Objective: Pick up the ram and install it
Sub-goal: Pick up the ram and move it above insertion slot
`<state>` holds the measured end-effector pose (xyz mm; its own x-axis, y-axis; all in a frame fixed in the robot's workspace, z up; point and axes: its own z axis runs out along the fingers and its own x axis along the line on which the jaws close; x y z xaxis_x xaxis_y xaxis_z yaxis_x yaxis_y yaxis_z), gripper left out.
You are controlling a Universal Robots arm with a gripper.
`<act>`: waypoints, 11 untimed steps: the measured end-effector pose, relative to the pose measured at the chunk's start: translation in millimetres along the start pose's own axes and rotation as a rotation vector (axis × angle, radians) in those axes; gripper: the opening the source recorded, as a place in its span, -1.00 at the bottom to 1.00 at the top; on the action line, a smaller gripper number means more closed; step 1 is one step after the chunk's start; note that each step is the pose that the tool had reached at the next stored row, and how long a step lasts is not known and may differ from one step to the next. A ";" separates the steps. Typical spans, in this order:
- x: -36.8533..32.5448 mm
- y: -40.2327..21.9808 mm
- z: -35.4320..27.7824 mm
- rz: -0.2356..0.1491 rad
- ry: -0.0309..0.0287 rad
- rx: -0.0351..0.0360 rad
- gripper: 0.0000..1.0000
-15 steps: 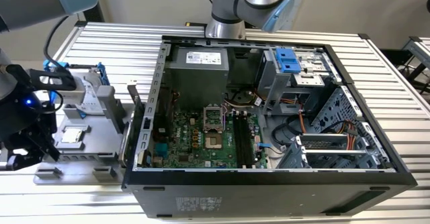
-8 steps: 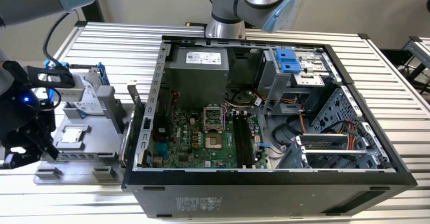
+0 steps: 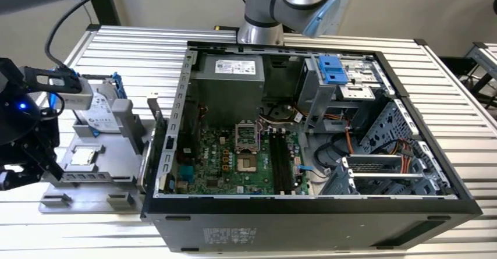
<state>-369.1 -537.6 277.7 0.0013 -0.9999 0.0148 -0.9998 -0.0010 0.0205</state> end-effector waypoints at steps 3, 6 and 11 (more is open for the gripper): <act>0.1 0.1 -5.8 0.000 0.0000 -0.0001 -1.00; 0.2 0.2 -11.0 0.000 0.0001 0.0001 -1.00; -0.2 0.4 -19.2 0.000 0.0001 0.0014 -1.00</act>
<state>-369.2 -537.1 296.9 0.0013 -0.9999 0.0149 -0.9998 -0.0010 0.0191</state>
